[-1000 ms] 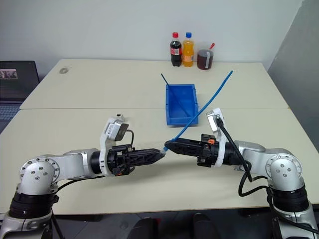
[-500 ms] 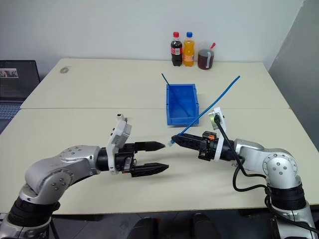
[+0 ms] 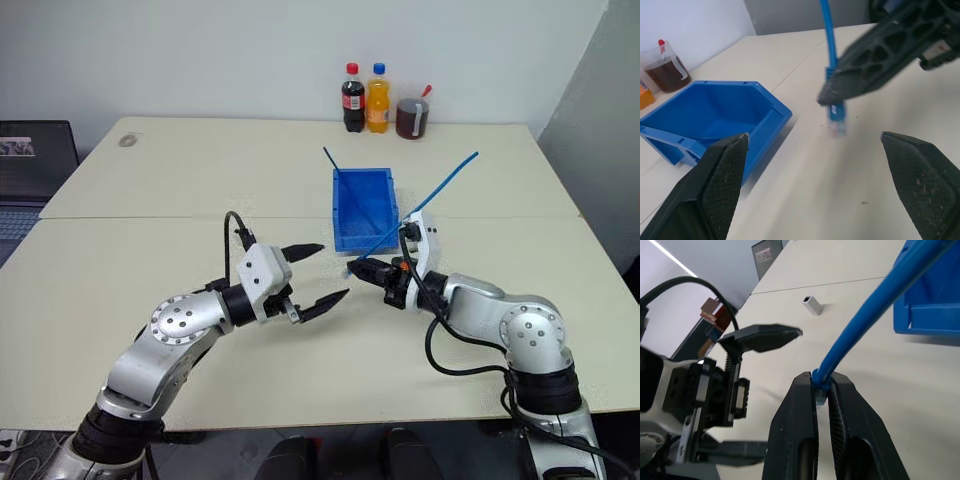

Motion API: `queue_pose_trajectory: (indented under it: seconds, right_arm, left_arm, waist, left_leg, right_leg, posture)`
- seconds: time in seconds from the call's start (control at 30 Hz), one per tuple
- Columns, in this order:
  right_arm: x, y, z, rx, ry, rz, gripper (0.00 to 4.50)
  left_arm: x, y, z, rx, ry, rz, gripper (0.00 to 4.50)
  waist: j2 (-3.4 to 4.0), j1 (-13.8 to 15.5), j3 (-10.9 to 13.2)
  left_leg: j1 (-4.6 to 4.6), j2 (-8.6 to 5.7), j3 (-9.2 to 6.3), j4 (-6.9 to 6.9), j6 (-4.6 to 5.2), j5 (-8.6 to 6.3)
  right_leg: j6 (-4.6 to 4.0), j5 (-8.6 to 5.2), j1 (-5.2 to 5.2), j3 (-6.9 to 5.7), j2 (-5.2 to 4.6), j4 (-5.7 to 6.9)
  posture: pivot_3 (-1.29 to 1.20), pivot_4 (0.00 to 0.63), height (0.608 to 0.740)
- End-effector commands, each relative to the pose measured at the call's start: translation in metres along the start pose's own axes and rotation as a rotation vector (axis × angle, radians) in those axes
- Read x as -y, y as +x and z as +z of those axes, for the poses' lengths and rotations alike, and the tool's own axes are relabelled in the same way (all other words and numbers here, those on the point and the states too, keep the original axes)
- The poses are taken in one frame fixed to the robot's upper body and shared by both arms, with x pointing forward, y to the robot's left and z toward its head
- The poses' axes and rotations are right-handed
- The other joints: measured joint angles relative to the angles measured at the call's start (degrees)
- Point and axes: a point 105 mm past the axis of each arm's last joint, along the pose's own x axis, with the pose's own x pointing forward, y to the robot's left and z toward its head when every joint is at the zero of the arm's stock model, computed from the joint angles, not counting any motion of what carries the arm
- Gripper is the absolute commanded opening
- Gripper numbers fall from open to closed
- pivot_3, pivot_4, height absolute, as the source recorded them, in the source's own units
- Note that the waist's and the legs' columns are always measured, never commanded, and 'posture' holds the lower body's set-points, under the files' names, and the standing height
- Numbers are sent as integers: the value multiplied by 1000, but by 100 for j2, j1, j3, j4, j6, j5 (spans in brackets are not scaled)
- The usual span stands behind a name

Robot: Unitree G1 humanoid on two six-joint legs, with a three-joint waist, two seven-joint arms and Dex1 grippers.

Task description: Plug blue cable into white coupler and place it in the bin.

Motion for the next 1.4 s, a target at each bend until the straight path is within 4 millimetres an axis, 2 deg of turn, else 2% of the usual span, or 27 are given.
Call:
queue_pose_trajectory:
  seconds: [0.03, 0.4, 0.43, 0.73, 1.17, 1.4]
  right_arm:
    - [-6, 1, 7, 25, -36, -3, 182]
    - [-10, 3, 3, 15, -34, 10, 182]
    - [-12, 3, 3, 13, -33, 16, 182]
    - [-18, 3, -3, -2, -31, 43, 182]
    - [-19, 2, -4, -7, -30, 47, 182]
    - [-7, 5, 0, -6, -10, -22, 182]
  left_arm:
    - [8, 0, 11, 44, 36, -28, 4259]
    - [9, 1, 7, 46, 30, -38, 2068]
    - [9, 1, 7, 47, 31, -40, 1630]
    - [9, 2, 7, 44, 31, -38, 7]
    - [5, 0, 6, 31, 36, -13, 7]
    - [2, -8, 11, 78, -100, -14, 7]
  waist:
    - [0, 0, 0]
    - [0, -3, 0]
    - [0, -3, 0]
    - [0, -5, 0]
    - [0, -5, 0]
    - [0, -10, 0]
  left_leg:
    - [0, 0, 1, 0, 0, 0]
    - [0, 0, 0, 0, 0, 0]
    - [0, 0, 0, 0, 0, 0]
    - [0, 0, -1, 0, 0, 0]
    - [0, 0, -1, 0, 0, 0]
    - [0, 1, -3, 0, 0, 0]
  right_leg:
    - [0, 0, 0, 1, 0, 0]
    - [0, 0, 0, 0, 0, 1]
    - [0, 0, 0, -1, 0, 1]
    - [0, 0, 0, -1, 0, 1]
    - [0, 0, 0, -1, 1, 2]
    - [0, 0, 0, -3, 1, 2]
  posture:
    - [0, 150, 740]
    - [0, 150, 740]
    - [0, 150, 740]
    - [0, 150, 740]
    - [0, 150, 740]
    - [0, 150, 740]
